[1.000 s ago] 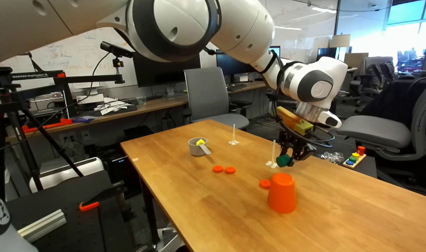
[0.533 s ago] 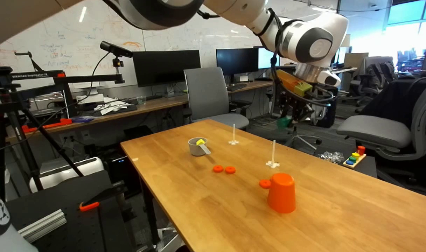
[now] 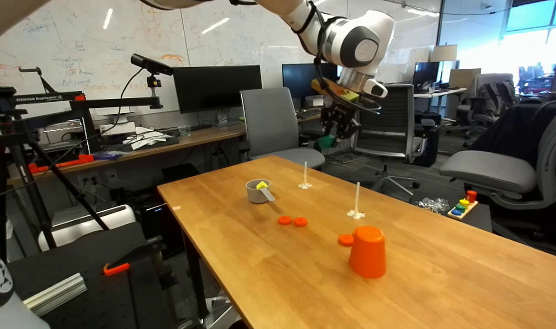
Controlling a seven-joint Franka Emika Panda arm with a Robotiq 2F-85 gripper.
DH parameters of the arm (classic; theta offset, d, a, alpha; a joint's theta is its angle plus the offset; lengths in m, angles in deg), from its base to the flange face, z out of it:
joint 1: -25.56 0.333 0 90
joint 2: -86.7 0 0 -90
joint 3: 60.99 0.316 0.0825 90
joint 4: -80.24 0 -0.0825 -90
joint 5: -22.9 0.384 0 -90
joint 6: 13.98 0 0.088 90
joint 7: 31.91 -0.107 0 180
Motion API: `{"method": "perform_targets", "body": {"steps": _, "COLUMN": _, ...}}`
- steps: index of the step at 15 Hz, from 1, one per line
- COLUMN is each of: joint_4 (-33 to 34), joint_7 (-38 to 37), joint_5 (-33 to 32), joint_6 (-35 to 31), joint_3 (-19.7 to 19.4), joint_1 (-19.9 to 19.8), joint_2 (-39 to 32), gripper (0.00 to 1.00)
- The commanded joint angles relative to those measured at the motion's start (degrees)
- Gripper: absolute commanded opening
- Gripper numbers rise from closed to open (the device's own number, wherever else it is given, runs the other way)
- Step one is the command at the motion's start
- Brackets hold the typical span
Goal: Get the orange, yellow and green blocks from the table and put them in the gray pot
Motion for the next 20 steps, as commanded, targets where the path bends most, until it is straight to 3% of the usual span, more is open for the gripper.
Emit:
{"method": "perform_targets", "body": {"steps": 1, "joint_4": -7.38, "joint_7": 1.35, "joint_5": -0.30, "joint_6": -0.61, "joint_3": 0.21, "joint_1": 3.85, "joint_2": 3.12, "gripper": 0.17}}
{"method": "perform_targets", "body": {"steps": 7, "joint_4": -11.27, "joint_7": 0.83, "joint_5": -2.02, "joint_6": 0.05, "joint_3": 0.20, "joint_1": 9.53, "joint_2": 1.48, "gripper": 0.17}}
{"method": "perform_targets", "body": {"steps": 20, "joint_4": -14.10, "joint_7": -0.04, "joint_5": -6.81, "joint_6": 1.08, "joint_3": 0.04, "joint_1": 15.19, "joint_2": -1.62, "gripper": 0.17}}
